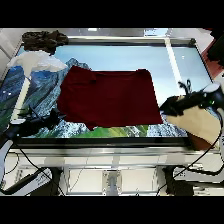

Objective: Fold the shirts.

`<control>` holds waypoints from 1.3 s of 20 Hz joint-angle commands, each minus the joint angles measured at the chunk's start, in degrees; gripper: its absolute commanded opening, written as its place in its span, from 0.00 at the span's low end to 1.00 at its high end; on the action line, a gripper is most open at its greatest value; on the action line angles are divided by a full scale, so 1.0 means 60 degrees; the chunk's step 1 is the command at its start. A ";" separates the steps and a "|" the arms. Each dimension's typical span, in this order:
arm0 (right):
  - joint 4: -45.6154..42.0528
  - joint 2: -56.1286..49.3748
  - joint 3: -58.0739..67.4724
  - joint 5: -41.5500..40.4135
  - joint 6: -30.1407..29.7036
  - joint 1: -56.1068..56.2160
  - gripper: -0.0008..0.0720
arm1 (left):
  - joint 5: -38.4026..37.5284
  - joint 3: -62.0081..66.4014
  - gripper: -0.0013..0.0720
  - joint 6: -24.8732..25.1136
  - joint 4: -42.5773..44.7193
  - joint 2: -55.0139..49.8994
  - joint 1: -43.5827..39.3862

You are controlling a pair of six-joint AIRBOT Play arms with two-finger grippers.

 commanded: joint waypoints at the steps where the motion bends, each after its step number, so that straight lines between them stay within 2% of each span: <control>1: 0.1439 0.0484 -0.2699 -0.1417 -0.0313 -0.0506 0.57 | -0.0390 0.0055 0.03 0.0299 0.0025 -0.0007 0.0000; 6: 0.2357 0.2404 -0.5005 -0.3461 -0.0204 -0.0896 0.57 | -0.0452 0.0055 0.03 0.0346 0.0022 -0.0007 0.0000; 11: 0.4091 0.4397 -0.6881 -0.6051 0.0342 -0.0892 0.57 | -0.0452 0.0055 0.03 0.0368 0.0022 -0.0007 0.0000; 14: 0.4240 0.4524 -0.7592 -0.6462 0.0841 -0.0882 0.57 | -0.0455 0.0055 0.03 0.0368 0.0022 -0.0007 0.0000; 20: 0.5592 0.4524 -0.7901 -0.8480 0.0714 -0.0878 0.56 | -0.0452 0.0055 0.03 0.0372 0.0022 -0.0011 0.0000; 22: 0.5657 0.4524 -0.7901 -0.8768 0.0718 -0.0874 0.52 | -0.0452 0.0055 0.03 0.0441 0.0022 -0.0007 0.0000; 26: 0.5941 0.4521 -0.7901 -0.9031 0.0718 -0.0459 0.52 | -0.0412 0.0055 0.03 0.0441 0.0022 -0.0007 0.0000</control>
